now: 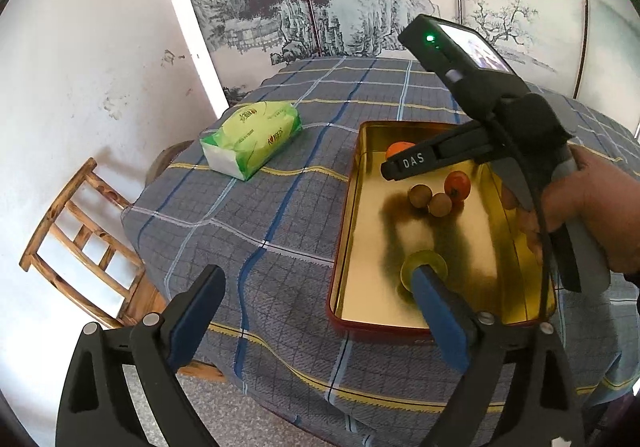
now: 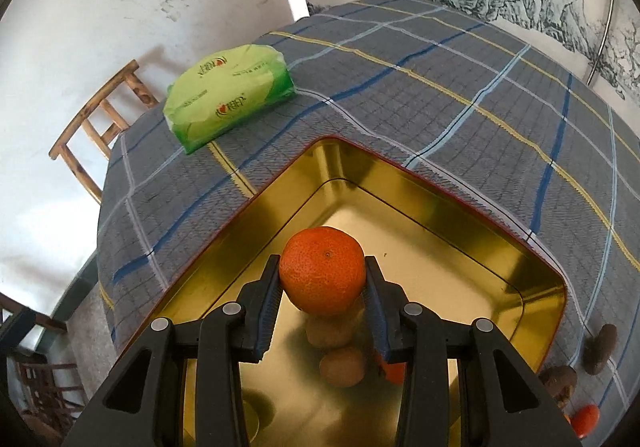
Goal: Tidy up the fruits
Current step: 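Lower mandarin into gold tin and open right tool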
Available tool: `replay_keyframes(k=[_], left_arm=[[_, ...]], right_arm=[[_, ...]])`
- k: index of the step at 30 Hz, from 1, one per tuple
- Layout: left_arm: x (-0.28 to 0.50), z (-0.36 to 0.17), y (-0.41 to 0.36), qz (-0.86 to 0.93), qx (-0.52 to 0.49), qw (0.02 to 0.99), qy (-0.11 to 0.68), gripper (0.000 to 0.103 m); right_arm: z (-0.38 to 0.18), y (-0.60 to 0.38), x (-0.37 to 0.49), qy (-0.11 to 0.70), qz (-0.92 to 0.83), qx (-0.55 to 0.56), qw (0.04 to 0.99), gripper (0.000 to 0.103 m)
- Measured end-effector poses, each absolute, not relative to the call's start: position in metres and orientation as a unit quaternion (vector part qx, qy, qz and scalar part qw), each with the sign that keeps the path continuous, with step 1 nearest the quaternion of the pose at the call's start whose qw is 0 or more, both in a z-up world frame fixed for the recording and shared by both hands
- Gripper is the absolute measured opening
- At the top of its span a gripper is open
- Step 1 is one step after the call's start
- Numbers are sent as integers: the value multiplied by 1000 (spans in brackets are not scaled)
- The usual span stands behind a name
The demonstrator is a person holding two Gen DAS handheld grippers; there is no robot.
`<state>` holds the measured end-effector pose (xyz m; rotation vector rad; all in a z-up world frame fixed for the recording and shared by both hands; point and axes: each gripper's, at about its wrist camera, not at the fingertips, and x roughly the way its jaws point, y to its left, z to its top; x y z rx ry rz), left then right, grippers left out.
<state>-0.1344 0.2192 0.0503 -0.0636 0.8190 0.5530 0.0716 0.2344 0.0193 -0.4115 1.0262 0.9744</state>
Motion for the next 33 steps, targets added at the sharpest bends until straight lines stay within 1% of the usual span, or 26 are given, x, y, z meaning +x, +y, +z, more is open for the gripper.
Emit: replay_keyframes(k=[13, 20, 33], left_arm=[[-131, 44, 225, 267, -37, 875, 401, 93], [-131, 41, 228, 268, -41, 873, 405, 93], [-128, 36, 227, 267, -40, 870, 413, 94]], right_arm=[[12, 249, 75, 478, 420, -207, 743, 41], [16, 245, 80, 480, 435, -168, 743, 41], [28, 237, 83, 458, 455, -135, 751, 42]])
